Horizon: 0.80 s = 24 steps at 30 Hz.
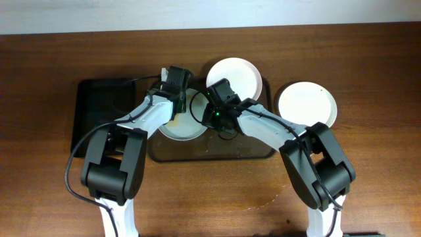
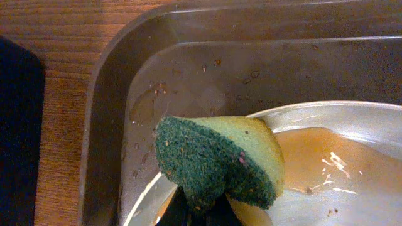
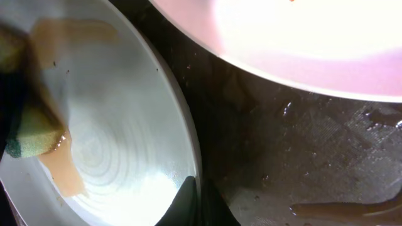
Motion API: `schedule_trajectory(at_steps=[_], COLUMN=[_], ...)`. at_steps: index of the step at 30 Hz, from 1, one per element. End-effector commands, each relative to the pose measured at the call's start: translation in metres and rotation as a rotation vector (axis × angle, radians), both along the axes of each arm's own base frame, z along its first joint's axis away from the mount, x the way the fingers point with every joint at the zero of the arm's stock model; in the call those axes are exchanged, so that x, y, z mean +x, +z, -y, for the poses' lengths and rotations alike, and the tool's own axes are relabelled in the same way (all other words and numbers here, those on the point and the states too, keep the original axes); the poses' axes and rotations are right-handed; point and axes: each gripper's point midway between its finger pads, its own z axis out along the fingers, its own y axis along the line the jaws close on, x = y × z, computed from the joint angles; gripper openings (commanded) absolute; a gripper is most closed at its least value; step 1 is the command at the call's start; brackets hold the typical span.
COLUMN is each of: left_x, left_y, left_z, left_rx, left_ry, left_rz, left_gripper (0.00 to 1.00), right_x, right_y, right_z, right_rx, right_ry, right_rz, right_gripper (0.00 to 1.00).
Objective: Clean dirty plates on tray and stack at the side
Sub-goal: 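Lift the pale blue plate with the right gripper and stack it on the cleaned plate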
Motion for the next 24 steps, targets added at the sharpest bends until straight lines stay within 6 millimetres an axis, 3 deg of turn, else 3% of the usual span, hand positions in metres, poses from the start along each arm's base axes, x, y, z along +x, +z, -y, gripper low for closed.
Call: schedule_trajectory(at_steps=[1,2,3,5,6,9,11,12,14,15,17,19,20,22,24], left_x=[0.008,0.006,-0.001,-0.011,-0.011,-0.012,-0.01,-0.01,-0.011,-0.011,-0.011,-0.01,-0.008,-0.006,-0.004], left_y=[0.022,0.041,0.075,0.12,0.124,0.117,0.116,0.116,0.116,0.116,0.116,0.116,0.117,0.118,0.119], left_z=[0.008,0.014,0.012,-0.007,-0.014,-0.023,-0.029,-0.029,-0.021,-0.022,-0.022,-0.022,-0.021,-0.01,-0.009], left_rx=[-0.089,-0.123,-0.13,-0.131,-0.133,-0.207,-0.214,-0.215,-0.258,-0.26,-0.261,-0.262,-0.263,-0.32,-0.327], left_ry=[-0.012,-0.028,-0.029,0.003,0.016,0.031,0.044,0.044,0.023,0.025,0.026,0.024,0.024,-0.006,-0.01], left_rz=[-0.041,-0.055,-0.071,-0.066,-0.06,-0.087,-0.087,-0.086,-0.097,-0.097,-0.097,-0.092,-0.084,-0.084,-0.075], left_gripper=[0.01,0.01,0.01,0.01,0.01,0.01,0.01,0.01,0.01,0.01,0.01,0.01,0.01,0.01,0.01], right_x=[-0.002,-0.003,-0.003,-0.002,-0.002,0.0,-0.005,-0.007,-0.014,-0.015,-0.014,-0.017,-0.019,-0.022,-0.026], right_y=[-0.012,-0.013,-0.013,-0.013,-0.013,-0.02,-0.026,-0.022,0.013,0.04,0.08,0.135,0.153,0.171,0.178], right_z=[0.012,0.013,0.013,0.013,0.013,0.011,-0.001,-0.006,-0.024,-0.019,0.007,0.063,0.089,0.139,0.154], right_rx=[-0.042,-0.043,-0.044,-0.044,-0.047,-0.043,0.014,0.045,0.138,0.119,0.005,-0.218,-0.331,-0.576,-0.714], right_ry=[-0.024,-0.024,-0.021,-0.022,-0.022,-0.022,0.01,0.026,0.164,0.193,0.171,0.083,0.045,-0.046,-0.065], right_rz=[-0.03,-0.031,-0.031,-0.029,-0.026,-0.024,-0.058,-0.067,-0.029,0.025,0.126,0.267,0.316,0.366,0.391], right_gripper=[0.04,0.04,0.04,0.09,0.1,0.24,0.04,0.04,0.04,0.04,0.04,0.04,0.04,0.04,0.04])
